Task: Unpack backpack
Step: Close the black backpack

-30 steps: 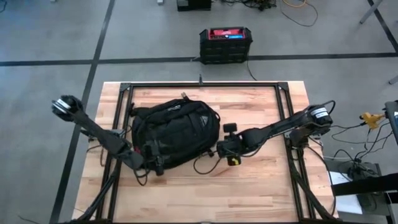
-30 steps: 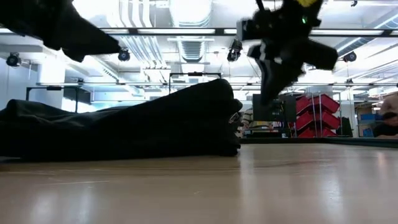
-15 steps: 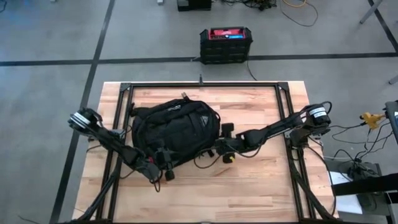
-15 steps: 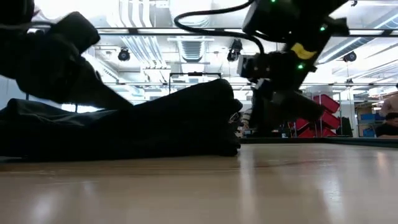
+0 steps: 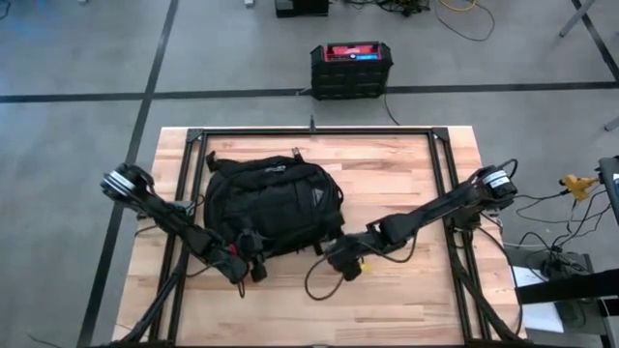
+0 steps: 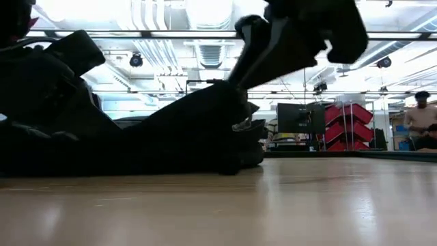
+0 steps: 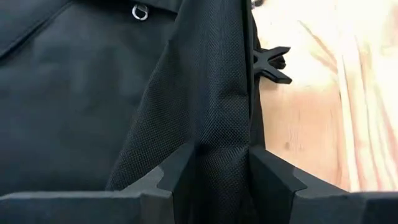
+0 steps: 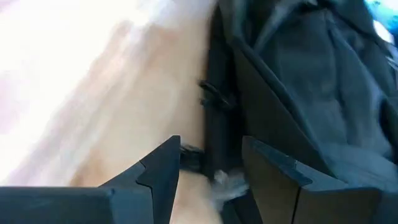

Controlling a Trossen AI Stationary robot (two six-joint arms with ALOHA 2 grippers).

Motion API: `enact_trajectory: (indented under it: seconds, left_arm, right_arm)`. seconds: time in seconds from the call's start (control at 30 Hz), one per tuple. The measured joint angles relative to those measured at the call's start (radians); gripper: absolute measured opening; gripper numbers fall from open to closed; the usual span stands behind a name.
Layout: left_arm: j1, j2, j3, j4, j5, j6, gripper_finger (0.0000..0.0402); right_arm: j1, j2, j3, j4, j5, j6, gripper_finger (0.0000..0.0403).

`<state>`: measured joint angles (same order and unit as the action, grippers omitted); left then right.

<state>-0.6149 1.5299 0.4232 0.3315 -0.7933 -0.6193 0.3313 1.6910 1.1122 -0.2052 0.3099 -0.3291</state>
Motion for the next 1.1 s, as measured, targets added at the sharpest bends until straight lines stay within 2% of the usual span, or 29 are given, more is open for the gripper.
enact_trajectory:
  seconds: [0.27,0.53,0.8,0.97,1.1]
  left_arm:
    - [0.000,-0.016,0.000,-0.013,0.003,-0.010,0.0119]
    - [0.000,-0.014,0.001,-0.009,0.000,-0.030,0.0119]
    - [0.001,-0.013,0.001,-0.010,0.022,-0.029,0.0119]
    - [0.000,-0.013,0.001,-0.010,0.025,-0.029,0.0119]
    - [-0.004,-0.012,0.001,-0.010,0.025,-0.030,0.0119]
  right_arm:
    - [-0.004,0.019,-0.044,-0.071,0.012,0.126,0.0162]
    - [-0.005,0.065,-0.086,-0.026,0.058,0.664,0.0143]
    - [-0.012,0.117,-0.111,0.228,-0.004,0.737,0.0151]
    - [-0.050,0.166,-0.111,0.231,-0.003,0.839,0.0157]
    - [-0.064,0.191,-0.111,0.237,-0.003,0.854,0.0137]
